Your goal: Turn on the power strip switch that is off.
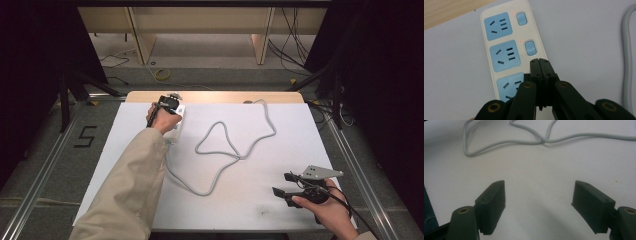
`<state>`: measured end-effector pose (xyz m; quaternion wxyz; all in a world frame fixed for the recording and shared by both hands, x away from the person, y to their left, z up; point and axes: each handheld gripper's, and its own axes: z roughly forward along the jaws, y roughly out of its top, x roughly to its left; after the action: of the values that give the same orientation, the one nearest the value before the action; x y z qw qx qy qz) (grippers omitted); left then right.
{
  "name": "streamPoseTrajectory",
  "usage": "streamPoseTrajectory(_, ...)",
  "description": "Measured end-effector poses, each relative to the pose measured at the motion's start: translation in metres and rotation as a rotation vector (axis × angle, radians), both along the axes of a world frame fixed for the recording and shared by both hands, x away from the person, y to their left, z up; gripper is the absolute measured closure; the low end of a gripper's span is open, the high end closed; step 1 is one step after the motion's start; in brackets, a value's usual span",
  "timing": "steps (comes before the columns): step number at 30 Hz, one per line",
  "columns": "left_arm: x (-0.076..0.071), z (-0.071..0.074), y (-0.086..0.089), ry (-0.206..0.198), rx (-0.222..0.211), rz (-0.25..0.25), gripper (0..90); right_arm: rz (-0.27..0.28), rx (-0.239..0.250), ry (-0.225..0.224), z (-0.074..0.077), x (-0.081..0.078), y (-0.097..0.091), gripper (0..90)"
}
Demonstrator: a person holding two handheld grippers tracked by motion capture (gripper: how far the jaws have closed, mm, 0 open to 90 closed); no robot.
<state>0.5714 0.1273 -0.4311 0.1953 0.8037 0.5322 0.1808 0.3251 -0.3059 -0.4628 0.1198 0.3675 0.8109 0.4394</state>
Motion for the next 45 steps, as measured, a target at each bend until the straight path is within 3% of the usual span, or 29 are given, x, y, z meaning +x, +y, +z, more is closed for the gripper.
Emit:
streamPoseTrajectory(34, 0.0011, -0.0064, -0.0047, 0.024, 0.063, -0.016, 90.0, 0.004, -0.001, -0.002, 0.0002, -0.0003, -0.0004, 26.9)
streamPoseTrajectory(45, 0.001, -0.0061, -0.0042, 0.029, 0.051, -0.007, 89.9, 0.004, -0.002, -0.002, 0.0003, -0.0002, 0.0001, 26.9)
